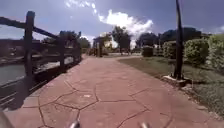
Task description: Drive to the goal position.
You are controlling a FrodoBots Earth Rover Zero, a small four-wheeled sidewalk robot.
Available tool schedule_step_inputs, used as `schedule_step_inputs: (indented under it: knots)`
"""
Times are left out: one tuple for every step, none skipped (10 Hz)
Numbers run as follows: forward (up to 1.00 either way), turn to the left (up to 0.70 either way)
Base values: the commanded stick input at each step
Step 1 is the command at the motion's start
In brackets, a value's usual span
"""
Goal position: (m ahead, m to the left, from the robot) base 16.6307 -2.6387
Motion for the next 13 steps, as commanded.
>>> schedule_step_inputs:
  knots:
    - [0.85,0.0]
    - [0.85,0.0]
    - [0.85,0.0]
    - [0.85,0.0]
    - [0.85,0.0]
    - [0.85,0.0]
    - [0.85,0.0]
    - [0.85,0.0]
    - [0.85,0.0]
    - [0.85,0.0]
    - [0.85,0.0]
    - [0.85,0.0]
    - [0.85,0.0]
